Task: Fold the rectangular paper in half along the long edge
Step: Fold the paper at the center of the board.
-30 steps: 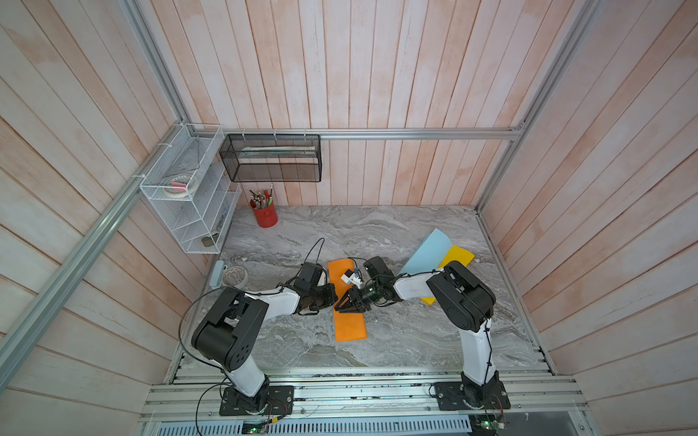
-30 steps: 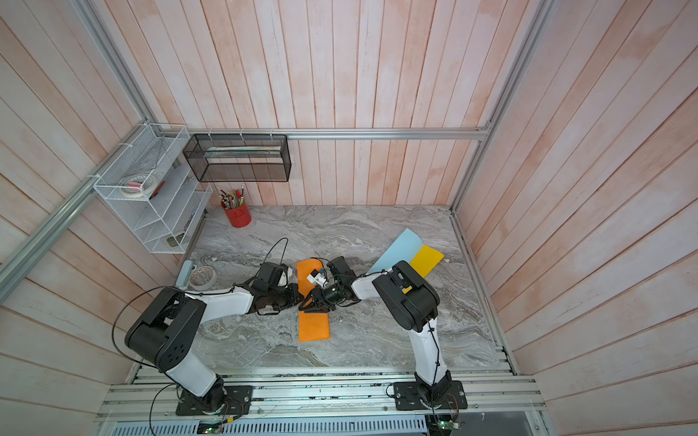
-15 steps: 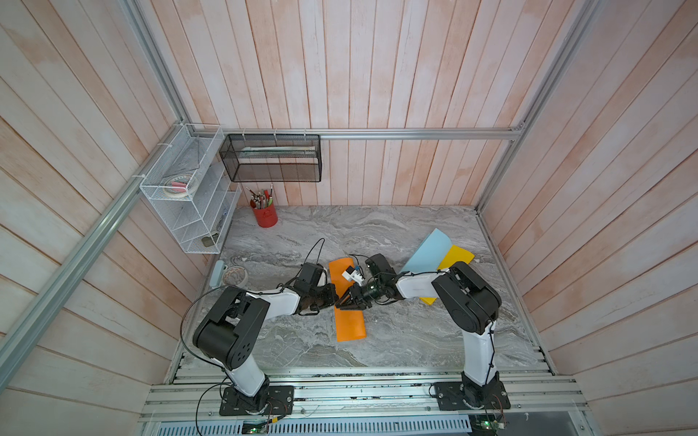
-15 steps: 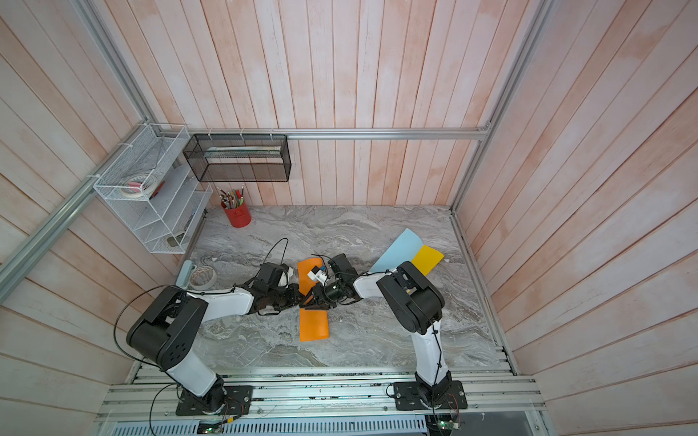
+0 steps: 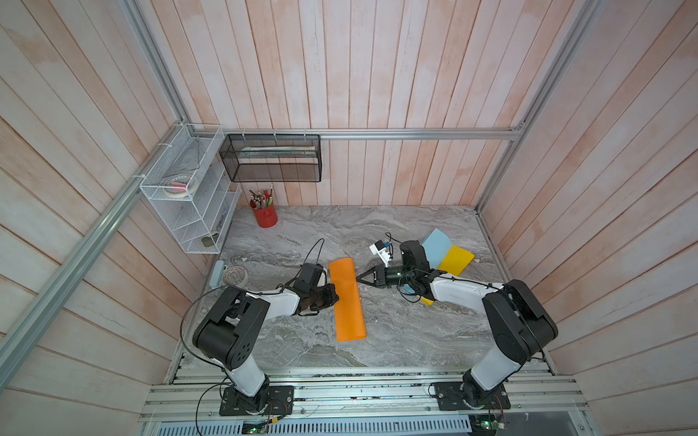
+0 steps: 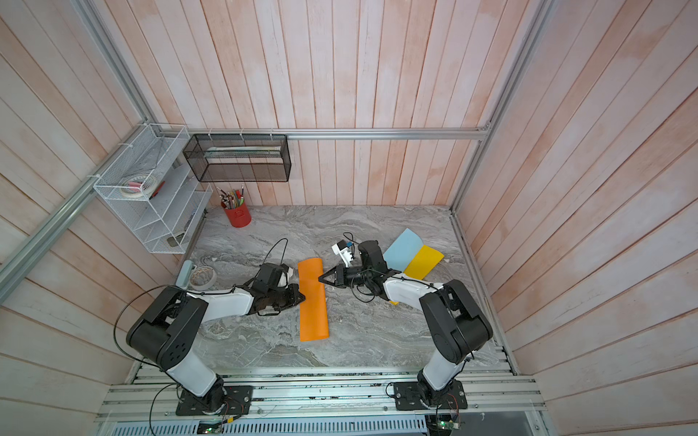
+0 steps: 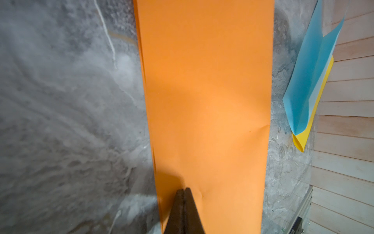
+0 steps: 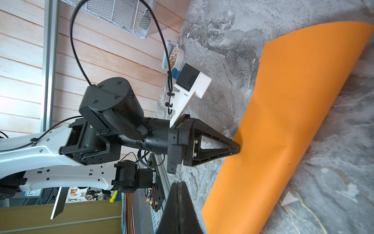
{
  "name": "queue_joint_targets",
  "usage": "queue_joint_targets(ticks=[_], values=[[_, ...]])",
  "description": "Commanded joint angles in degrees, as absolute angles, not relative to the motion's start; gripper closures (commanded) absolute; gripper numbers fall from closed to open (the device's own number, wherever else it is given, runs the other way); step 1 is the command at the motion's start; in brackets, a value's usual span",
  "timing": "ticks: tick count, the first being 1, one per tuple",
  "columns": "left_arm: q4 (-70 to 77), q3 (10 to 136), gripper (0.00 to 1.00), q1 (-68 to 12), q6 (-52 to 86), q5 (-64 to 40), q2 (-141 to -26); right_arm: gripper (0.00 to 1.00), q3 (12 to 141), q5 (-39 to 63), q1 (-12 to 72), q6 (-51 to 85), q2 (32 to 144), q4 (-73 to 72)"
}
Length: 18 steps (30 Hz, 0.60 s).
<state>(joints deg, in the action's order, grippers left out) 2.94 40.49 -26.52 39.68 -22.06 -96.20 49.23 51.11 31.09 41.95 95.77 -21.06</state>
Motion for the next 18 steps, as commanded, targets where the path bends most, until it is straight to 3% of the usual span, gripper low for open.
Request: queue_joint_targets(ticks=[1,9,18], values=[[-0.5,39.1,1.0,-26.5,38.7,-20.8,-97.2,1.0,48.7,47.1,32.2,40.3,95.6,-21.8],[-0.3,39.4,1.0,-26.4,38.9,-21.1,-97.6,1.0,53.6,54.5,32.5,40.7,107.8,-21.6],[-1.1,39.7,1.0,-26.5,38.6,-21.1,-97.8,1.0,54.0,51.0,32.3,38.8,115.3,-20.6]])
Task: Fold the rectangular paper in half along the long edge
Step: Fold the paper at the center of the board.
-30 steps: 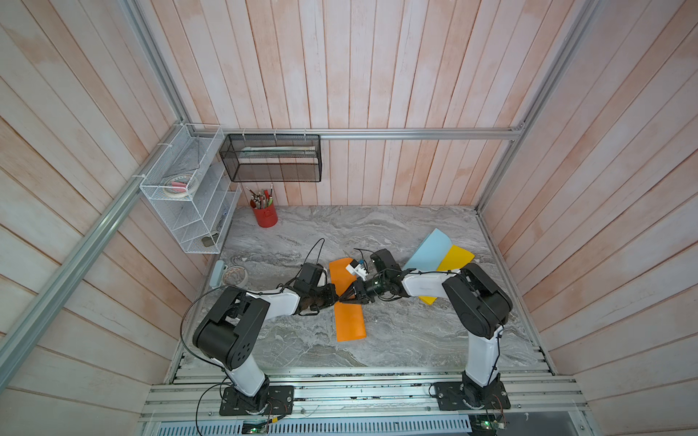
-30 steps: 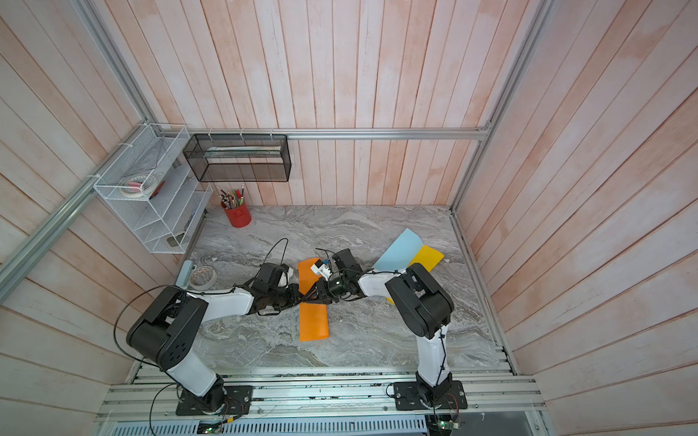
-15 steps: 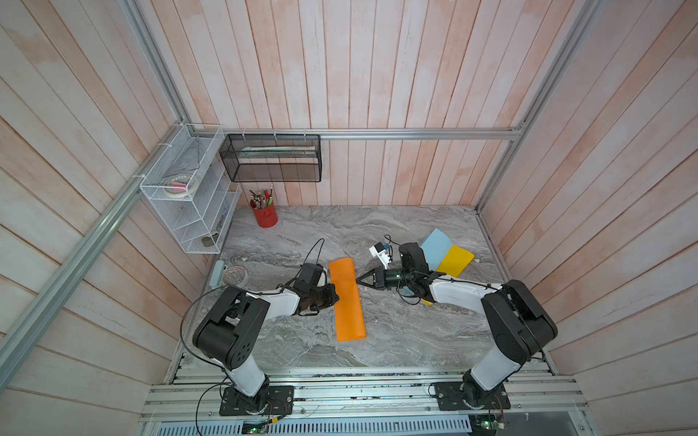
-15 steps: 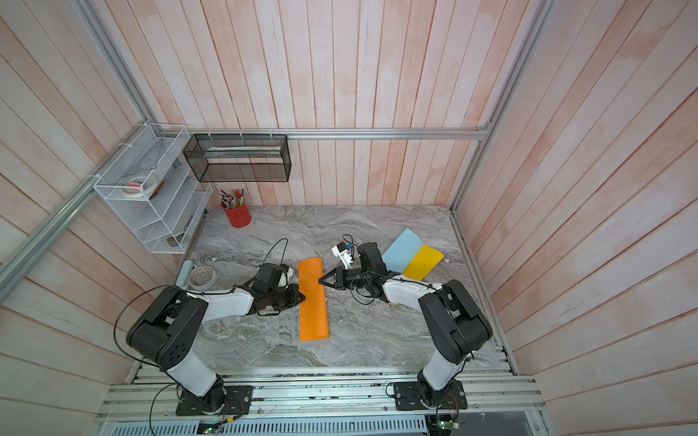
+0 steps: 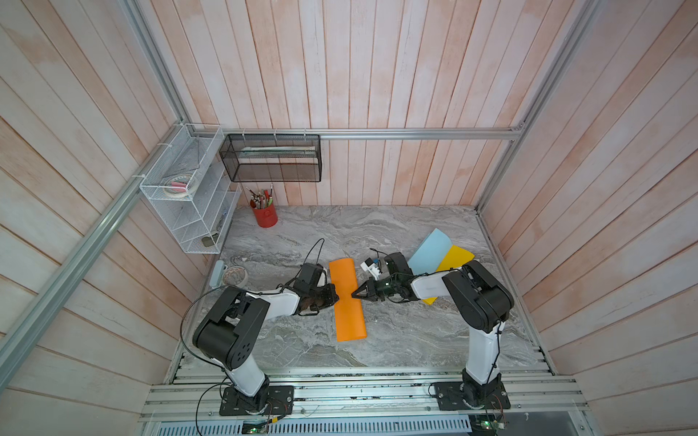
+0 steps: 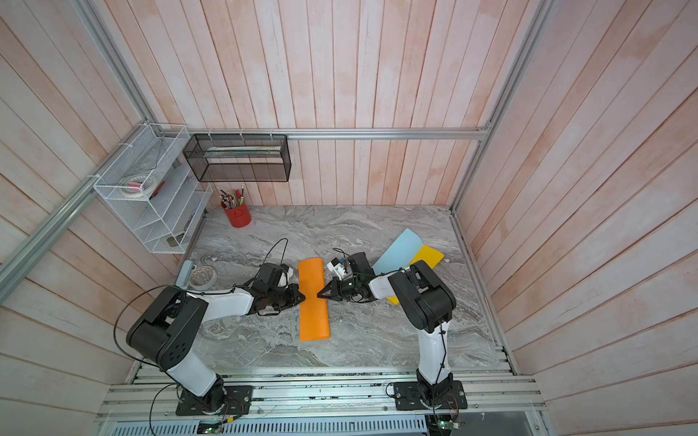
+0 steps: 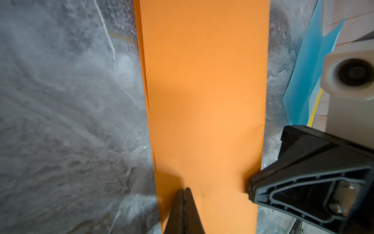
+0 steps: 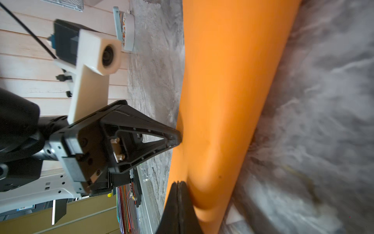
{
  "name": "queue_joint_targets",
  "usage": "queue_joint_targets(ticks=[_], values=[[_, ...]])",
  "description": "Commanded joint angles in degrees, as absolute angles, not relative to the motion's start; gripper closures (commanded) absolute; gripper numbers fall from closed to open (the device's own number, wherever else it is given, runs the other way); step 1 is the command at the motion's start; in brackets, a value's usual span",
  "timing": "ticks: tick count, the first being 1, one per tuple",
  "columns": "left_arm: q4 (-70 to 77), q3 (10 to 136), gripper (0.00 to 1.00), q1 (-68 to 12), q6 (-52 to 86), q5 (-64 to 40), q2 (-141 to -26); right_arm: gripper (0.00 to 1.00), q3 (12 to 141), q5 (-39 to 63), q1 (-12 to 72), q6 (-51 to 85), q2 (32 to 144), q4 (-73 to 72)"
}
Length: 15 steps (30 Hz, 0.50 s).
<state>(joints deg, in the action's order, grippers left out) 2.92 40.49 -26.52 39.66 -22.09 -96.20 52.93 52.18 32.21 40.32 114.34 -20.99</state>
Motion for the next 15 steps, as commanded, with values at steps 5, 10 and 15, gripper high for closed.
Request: queue_joint_targets(ticks=[5,10,15], values=[[-1.1,39.9,1.0,-26.5,38.6,-21.3,-98.0,1.0,52.2,50.4,31.6,39.5,117.6,-21.8],[-1.4,39.6,1.0,-26.5,38.4,-21.0,-97.9,1.0,49.4,50.3,29.6,40.1,118.2,-22.8],[-1.4,39.5,1.0,-26.5,38.3,-20.9,-98.1,1.0,47.4,49.3,27.8,37.9,116.5,-19.6]])
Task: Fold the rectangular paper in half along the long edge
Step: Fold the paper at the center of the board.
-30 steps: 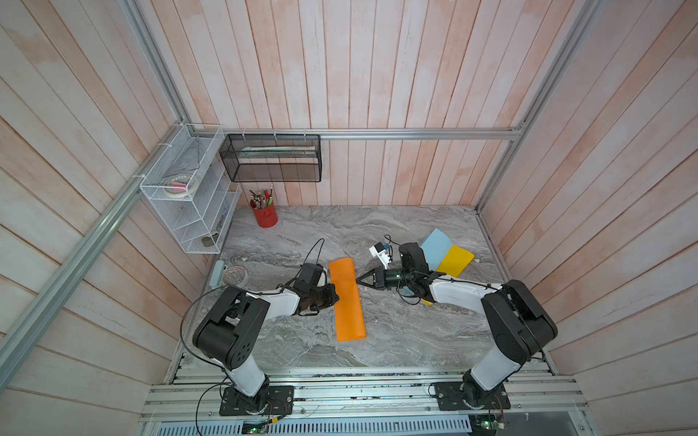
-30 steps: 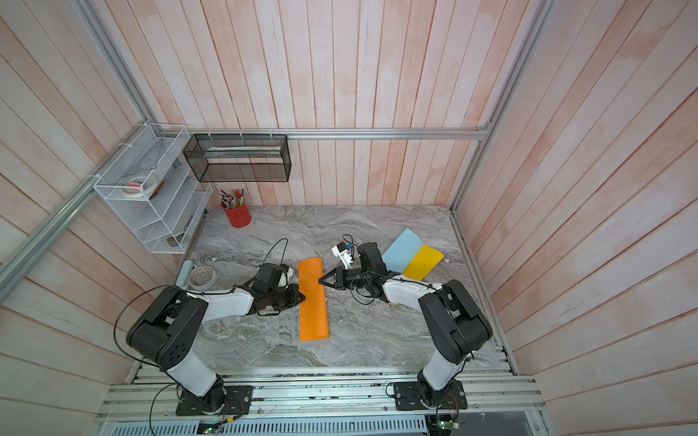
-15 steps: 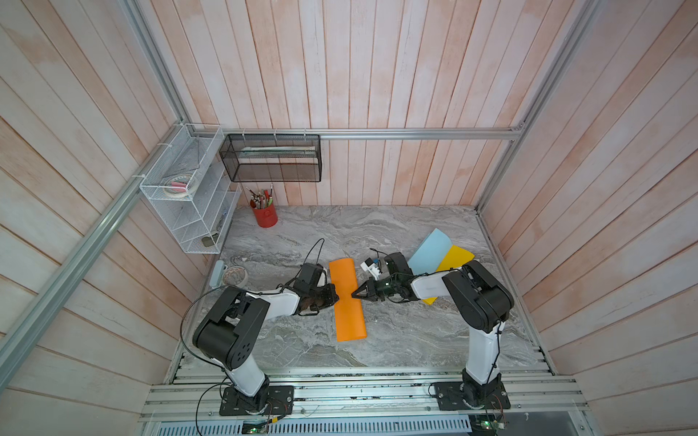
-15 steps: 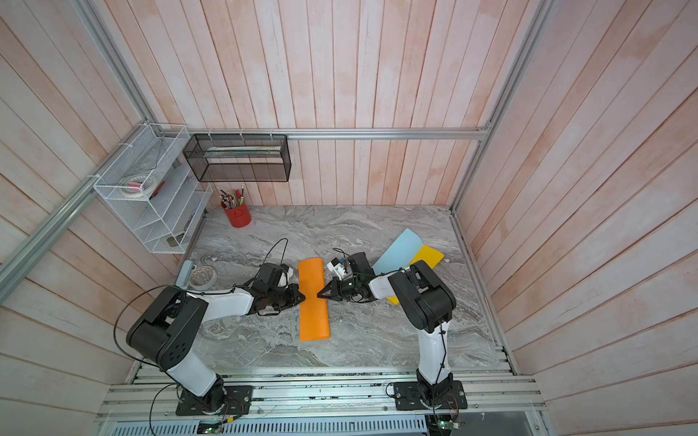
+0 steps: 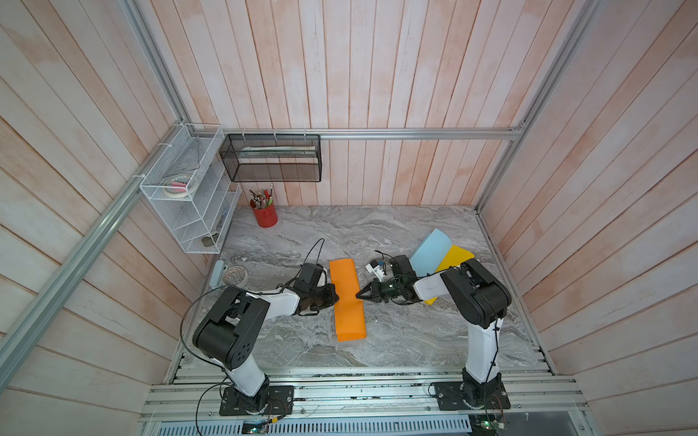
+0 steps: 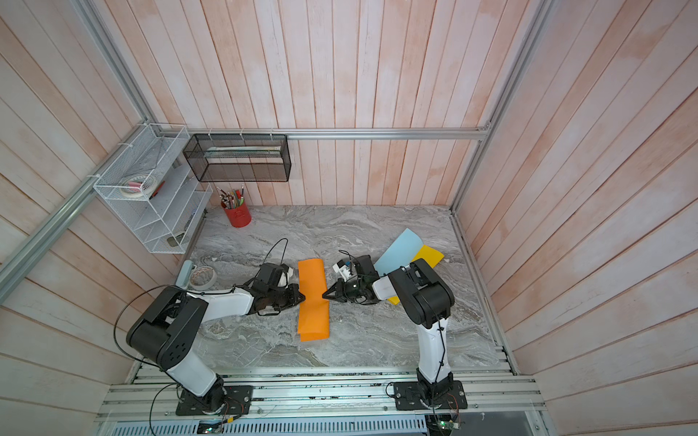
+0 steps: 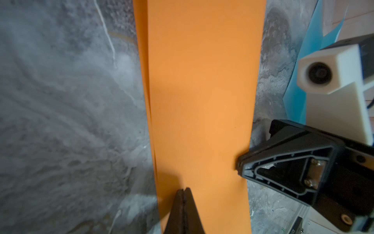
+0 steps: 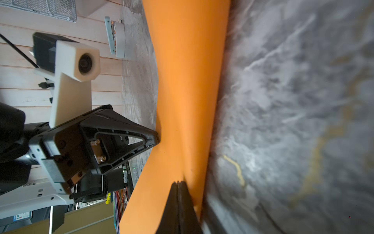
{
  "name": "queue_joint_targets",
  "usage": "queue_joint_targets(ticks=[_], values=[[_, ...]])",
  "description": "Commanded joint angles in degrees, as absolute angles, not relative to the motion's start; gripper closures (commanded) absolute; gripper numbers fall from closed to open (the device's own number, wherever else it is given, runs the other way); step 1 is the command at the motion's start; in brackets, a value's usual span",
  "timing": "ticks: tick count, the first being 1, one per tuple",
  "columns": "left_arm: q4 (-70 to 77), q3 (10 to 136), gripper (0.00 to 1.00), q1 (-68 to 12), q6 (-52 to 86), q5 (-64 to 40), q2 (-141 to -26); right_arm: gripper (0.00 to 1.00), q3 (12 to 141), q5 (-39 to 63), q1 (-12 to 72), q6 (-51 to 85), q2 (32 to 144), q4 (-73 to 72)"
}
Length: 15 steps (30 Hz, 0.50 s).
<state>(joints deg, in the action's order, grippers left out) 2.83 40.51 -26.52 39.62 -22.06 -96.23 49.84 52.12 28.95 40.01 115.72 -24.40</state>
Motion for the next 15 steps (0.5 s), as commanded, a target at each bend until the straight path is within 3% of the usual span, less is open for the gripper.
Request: queue_joint_targets(ticks=[1,7,15], values=[[-1.4,39.5,1.0,-26.5,38.2,-20.8,-98.2,1.0,46.8,49.1,27.3,37.4,116.0,-18.8],[-1.1,39.2,1.0,-26.5,38.4,-21.0,-98.4,1.0,47.5,45.4,26.6,31.9,111.0,-8.9],[-1.0,39.3,1.0,-26.6,38.6,-21.2,-98.6,1.0,55.2,41.2,32.7,31.4,109.6,-3.6]])
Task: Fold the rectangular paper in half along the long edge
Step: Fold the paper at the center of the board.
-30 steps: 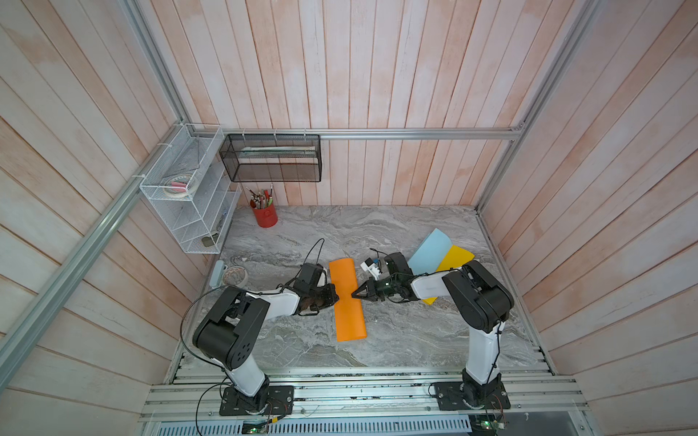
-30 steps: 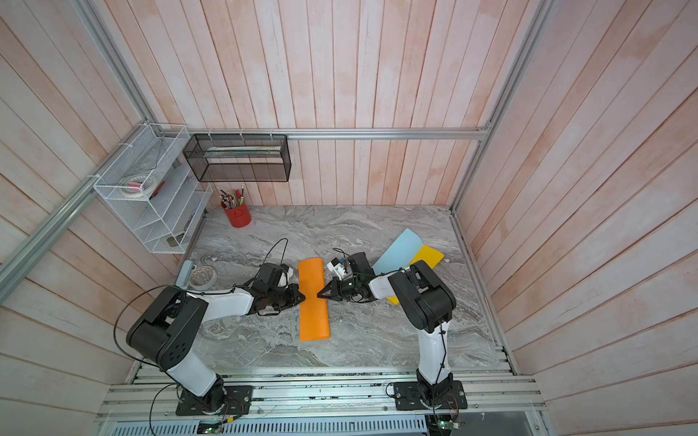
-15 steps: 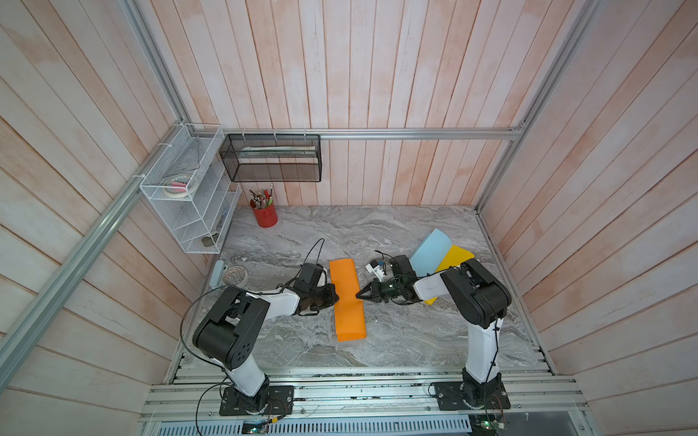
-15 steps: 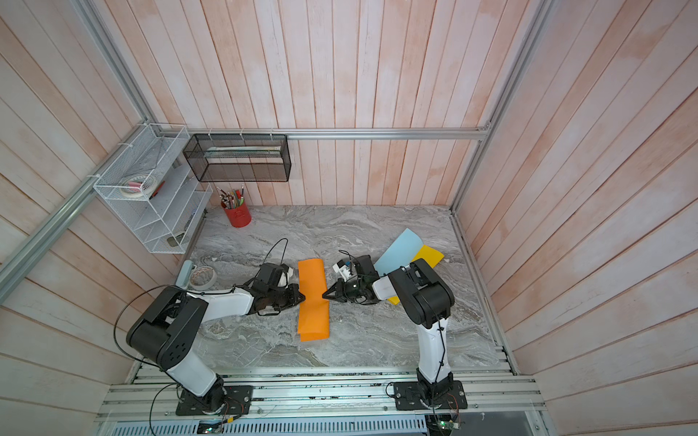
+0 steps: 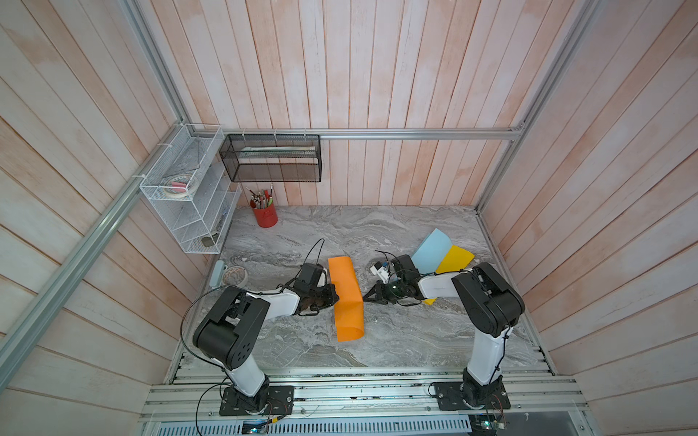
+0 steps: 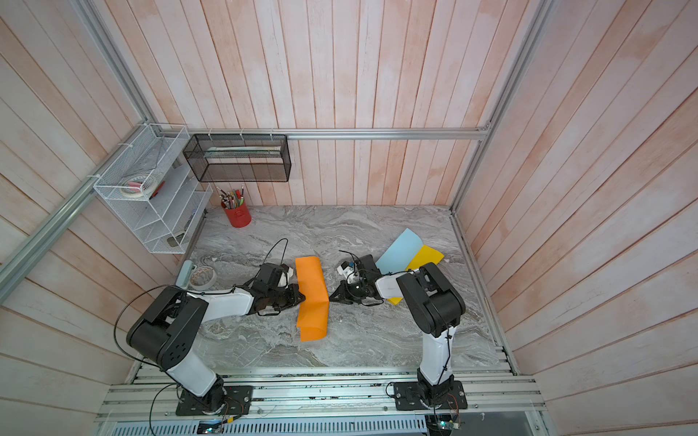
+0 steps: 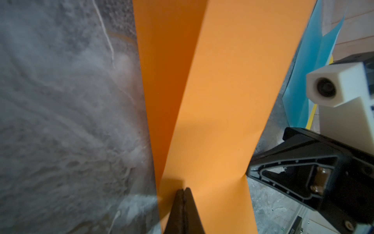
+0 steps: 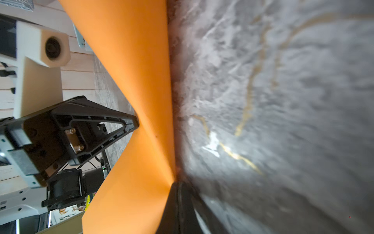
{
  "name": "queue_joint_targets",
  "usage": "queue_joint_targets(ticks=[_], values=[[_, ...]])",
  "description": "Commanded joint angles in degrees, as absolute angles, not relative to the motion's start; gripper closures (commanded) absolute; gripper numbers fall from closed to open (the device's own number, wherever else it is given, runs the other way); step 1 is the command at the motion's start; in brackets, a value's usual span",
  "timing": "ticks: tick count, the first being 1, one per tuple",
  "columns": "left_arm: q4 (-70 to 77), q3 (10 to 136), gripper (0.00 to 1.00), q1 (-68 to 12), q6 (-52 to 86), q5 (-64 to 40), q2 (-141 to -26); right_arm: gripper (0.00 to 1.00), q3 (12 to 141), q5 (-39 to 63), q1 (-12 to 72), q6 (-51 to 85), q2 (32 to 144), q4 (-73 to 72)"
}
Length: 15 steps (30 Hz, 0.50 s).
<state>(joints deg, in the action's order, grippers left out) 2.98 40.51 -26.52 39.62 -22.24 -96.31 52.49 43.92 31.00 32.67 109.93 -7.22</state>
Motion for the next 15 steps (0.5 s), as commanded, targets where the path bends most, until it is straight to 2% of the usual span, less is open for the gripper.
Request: queue_joint_targets(ticks=[1,6,15], values=[[-1.0,39.3,1.0,-26.6,38.6,-21.1,-98.5,1.0,55.6,41.3,32.9,32.0,109.8,-4.0],[-1.1,39.4,1.0,-26.7,38.5,-21.2,-98.6,1.0,56.6,41.6,33.1,33.0,110.0,-4.5],[-1.1,39.5,1.0,-26.7,38.6,-21.3,-98.8,1.0,59.6,36.2,33.5,31.6,104.0,1.6]])
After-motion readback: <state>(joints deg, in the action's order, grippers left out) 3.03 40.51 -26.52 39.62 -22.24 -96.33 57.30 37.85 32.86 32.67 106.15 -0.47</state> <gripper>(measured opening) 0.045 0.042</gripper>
